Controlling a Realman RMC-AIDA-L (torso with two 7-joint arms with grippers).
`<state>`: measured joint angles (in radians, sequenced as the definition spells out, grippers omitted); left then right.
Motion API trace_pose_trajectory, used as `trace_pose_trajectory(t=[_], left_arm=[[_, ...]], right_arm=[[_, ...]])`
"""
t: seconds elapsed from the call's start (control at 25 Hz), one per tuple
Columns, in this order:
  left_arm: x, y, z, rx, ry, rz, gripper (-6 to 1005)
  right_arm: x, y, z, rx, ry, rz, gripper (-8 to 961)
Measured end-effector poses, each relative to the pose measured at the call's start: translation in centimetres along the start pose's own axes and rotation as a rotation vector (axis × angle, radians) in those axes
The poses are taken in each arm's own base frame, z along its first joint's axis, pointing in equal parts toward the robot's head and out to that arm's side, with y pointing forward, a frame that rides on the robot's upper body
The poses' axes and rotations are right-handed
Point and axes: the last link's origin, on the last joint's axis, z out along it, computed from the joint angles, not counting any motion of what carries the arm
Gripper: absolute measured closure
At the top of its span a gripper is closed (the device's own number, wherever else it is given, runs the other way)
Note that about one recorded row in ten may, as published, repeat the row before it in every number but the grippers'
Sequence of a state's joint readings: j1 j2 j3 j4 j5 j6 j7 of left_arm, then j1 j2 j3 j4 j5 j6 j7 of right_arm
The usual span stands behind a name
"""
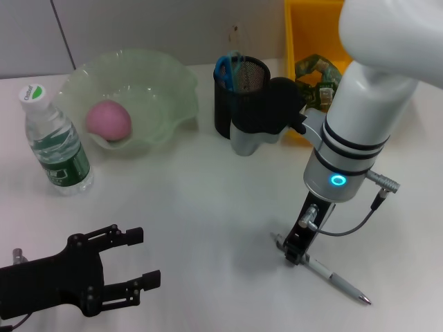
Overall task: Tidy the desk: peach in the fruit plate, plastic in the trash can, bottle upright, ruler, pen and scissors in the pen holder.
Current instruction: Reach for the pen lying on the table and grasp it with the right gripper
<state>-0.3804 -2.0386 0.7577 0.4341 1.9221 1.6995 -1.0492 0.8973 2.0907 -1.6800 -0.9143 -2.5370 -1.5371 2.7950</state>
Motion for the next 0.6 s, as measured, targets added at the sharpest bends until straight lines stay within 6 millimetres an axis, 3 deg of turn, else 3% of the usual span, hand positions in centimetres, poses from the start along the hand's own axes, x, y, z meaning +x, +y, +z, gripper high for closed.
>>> trace_pose_trajectory(t=[0.6], left_arm=[[-0.01,0.00,-0.02,0.000,0.000,-0.001,195]], right_arm=[[-0.08,0.15,0.00,0.008,0.001,-0.013,744]])
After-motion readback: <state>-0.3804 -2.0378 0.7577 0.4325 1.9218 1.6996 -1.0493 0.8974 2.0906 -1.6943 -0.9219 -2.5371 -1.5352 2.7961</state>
